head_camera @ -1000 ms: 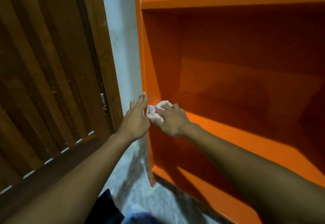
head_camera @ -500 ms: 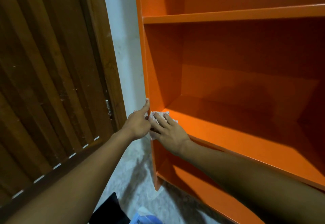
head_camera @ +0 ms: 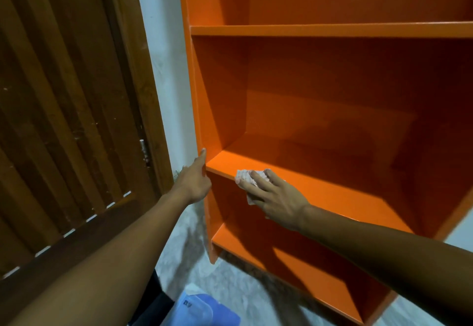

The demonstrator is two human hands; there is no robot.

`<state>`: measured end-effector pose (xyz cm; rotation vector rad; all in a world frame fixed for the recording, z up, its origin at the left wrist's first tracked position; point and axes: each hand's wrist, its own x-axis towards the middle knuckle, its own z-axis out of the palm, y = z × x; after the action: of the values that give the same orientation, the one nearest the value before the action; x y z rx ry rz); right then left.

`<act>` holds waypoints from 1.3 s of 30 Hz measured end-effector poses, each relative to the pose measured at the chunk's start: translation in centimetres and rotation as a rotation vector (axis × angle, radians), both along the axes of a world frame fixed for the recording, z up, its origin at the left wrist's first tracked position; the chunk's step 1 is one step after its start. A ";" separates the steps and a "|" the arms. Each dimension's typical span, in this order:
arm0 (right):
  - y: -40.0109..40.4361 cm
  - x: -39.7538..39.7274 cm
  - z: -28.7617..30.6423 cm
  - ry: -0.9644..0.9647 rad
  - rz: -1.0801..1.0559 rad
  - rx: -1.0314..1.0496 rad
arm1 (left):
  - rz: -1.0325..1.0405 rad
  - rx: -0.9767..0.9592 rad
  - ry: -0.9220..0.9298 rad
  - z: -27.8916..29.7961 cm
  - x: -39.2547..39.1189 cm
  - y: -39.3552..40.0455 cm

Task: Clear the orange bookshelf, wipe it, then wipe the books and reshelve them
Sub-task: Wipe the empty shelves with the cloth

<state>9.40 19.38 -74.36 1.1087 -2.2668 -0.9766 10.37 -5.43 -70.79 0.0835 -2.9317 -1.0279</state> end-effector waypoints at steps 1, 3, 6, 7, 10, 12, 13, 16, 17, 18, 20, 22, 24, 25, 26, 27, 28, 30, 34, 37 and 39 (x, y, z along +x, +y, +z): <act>1.3 0.7 0.1 -0.001 -0.007 0.007 | -0.001 -0.004 -0.005 -0.4 0.4 0.3; 3.7 1.9 0.3 0.019 -0.004 -0.026 | -0.004 0.002 -0.014 -1.0 1.6 1.3; 7.2 4.1 0.8 0.035 -0.009 -0.046 | -0.034 0.003 -0.027 -2.1 3.5 3.3; 8.4 4.9 1.0 0.029 -0.008 -0.058 | -0.047 0.003 -0.030 -2.5 4.0 4.0; 12.4 7.5 1.2 -0.004 -0.053 -0.131 | -0.073 0.000 -0.079 -3.7 5.3 6.2; 14.6 9.3 1.3 -0.031 -0.115 -0.176 | -0.096 0.001 -0.101 -4.2 6.2 7.8; 15.5 10.4 1.5 -0.056 -0.149 -0.196 | -0.107 0.003 -0.108 -4.5 6.6 8.6; 17.6 13.2 1.9 -0.119 -0.264 -0.265 | -0.155 0.002 -0.122 -4.8 7.9 11.3; 18.3 14.0 1.9 -0.123 -0.279 -0.277 | -0.170 0.008 -0.127 -4.9 8.2 12.2; 18.9 14.7 1.7 -0.135 -0.294 -0.278 | -0.186 0.014 -0.134 -5.0 8.7 12.9; 19.6 16.0 1.6 -0.157 -0.318 -0.278 | -0.218 0.010 -0.146 -5.3 9.5 14.1; 19.9 17.1 1.5 -0.145 -0.320 -0.267 | -0.251 -0.010 -0.167 -5.9 10.0 14.8; 20.6 18.3 0.9 -0.139 -0.297 -0.280 | -0.280 -0.028 -0.192 -6.5 10.5 15.1; 20.7 18.9 0.6 -0.157 -0.281 -0.288 | -0.289 -0.031 -0.212 -6.8 10.8 15.3; 20.7 19.5 0.2 -0.197 -0.291 -0.306 | -0.296 -0.027 -0.231 -7.1 11.1 15.3; 20.7 20.0 -0.5 -0.229 -0.281 -0.352 | -0.302 -0.023 -0.248 -7.5 11.3 15.3; 20.5 20.4 -1.4 -0.284 -0.311 -0.401 | -0.301 -0.023 -0.260 -8.0 11.4 15.2; 20.4 20.9 -3.6 -0.449 -0.395 -0.544 | -0.295 -0.029 -0.278 -9.1 11.5 15.1; 18.6 20.7 -6.8 -0.615 -0.529 -1.059 | -0.304 -0.036 -0.321 -12.1 11.3 14.8; 17.0 19.1 -9.0 -0.784 -0.606 -1.250 | -0.315 -0.016 -0.378 -14.8 10.5 14.3; 16.3 17.4 -11.3 -0.880 -0.705 -1.217 | -0.332 -0.011 -0.380 -16.5 9.9 14.0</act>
<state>26.78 35.65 -85.65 0.1137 -3.1307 0.9648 20.26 8.59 -87.29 -0.2445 -3.3787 -1.1447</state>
